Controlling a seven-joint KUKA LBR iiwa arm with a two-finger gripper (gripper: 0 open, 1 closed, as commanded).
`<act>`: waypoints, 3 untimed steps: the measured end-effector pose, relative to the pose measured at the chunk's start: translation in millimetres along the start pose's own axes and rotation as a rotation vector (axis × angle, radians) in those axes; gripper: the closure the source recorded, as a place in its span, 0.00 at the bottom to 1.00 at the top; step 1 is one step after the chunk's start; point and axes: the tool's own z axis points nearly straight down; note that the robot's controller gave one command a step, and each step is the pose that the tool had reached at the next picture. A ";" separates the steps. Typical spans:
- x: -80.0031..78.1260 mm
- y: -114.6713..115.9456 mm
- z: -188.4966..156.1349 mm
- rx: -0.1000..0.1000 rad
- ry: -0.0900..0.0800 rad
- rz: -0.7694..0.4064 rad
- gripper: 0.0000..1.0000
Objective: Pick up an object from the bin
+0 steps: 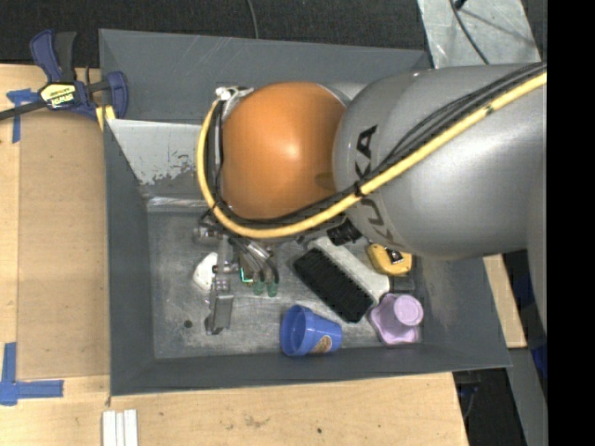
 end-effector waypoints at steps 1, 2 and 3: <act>-1.9 -0.9 -3.8 -0.002 -0.007 0.003 0.00; -28.0 -19.6 55.1 -0.002 -0.011 -0.095 0.00; -77.6 -36.2 134.7 -0.001 -0.016 -0.308 0.00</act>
Offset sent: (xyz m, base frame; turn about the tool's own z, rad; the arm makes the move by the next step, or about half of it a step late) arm 0.0671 -0.0520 -0.1572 -0.2474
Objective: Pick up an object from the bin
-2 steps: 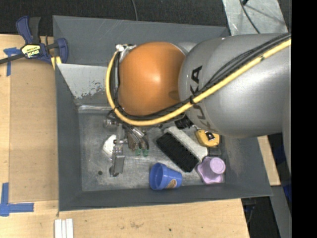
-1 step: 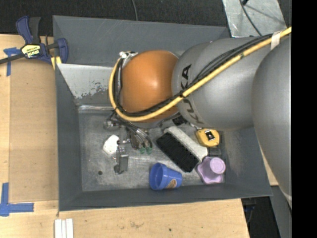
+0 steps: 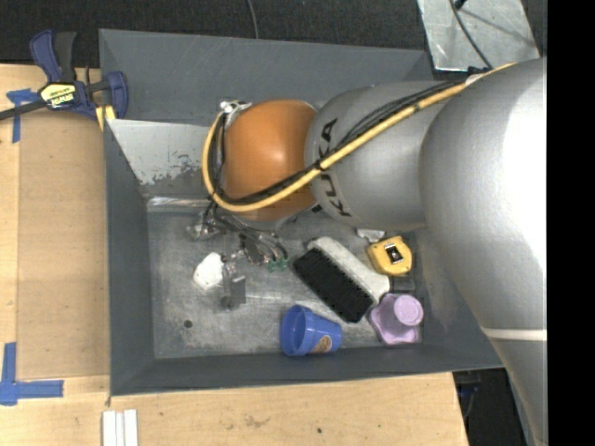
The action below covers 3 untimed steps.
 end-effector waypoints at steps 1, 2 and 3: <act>-8.9 -9.1 24.6 0.003 -0.009 -0.158 0.00; -6.0 7.3 20.8 -0.001 0.001 -0.315 0.00; -14.0 -6.9 18.8 -0.005 -0.008 -0.156 1.00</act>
Offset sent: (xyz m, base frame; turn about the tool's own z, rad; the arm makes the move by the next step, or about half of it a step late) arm -0.0001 0.0114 -0.0221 -0.3205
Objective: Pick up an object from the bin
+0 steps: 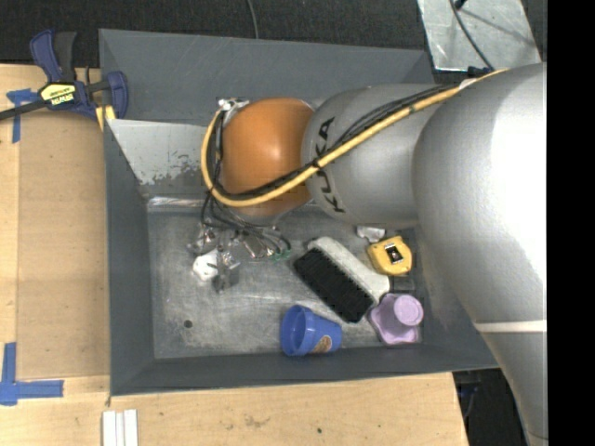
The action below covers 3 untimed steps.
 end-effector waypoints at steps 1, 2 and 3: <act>0.0 0.0 0.0 0.000 0.000 0.000 1.00; -0.2 0.1 -0.9 0.000 0.001 0.000 1.00; 1.1 -0.1 -5.8 0.001 0.011 0.000 1.00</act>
Offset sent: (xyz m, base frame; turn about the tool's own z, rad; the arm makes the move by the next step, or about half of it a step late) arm 0.0002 -0.0002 0.0067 0.0000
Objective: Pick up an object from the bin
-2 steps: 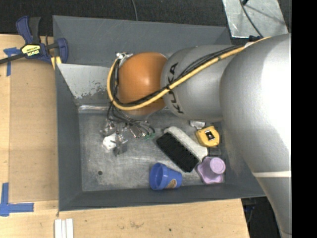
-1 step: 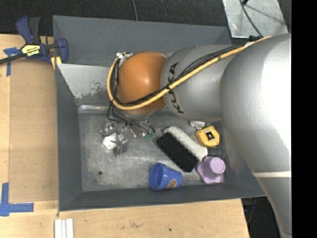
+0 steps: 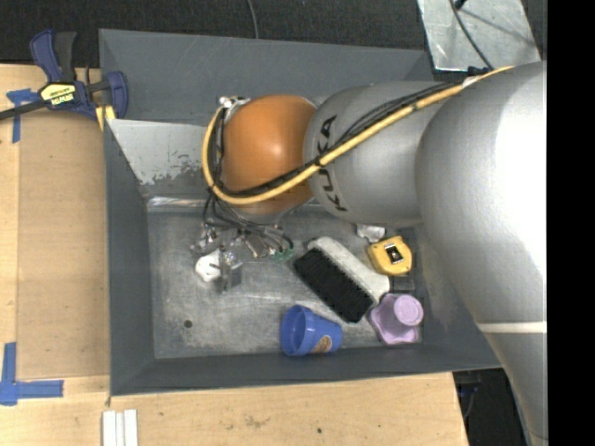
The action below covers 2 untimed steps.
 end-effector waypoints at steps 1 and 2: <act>0.7 -0.3 -10.2 0.001 0.006 0.001 1.00; -0.5 -0.6 -20.3 0.002 0.003 0.001 1.00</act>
Offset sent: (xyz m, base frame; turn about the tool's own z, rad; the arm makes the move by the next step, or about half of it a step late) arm -0.0001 0.0000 0.0259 0.0000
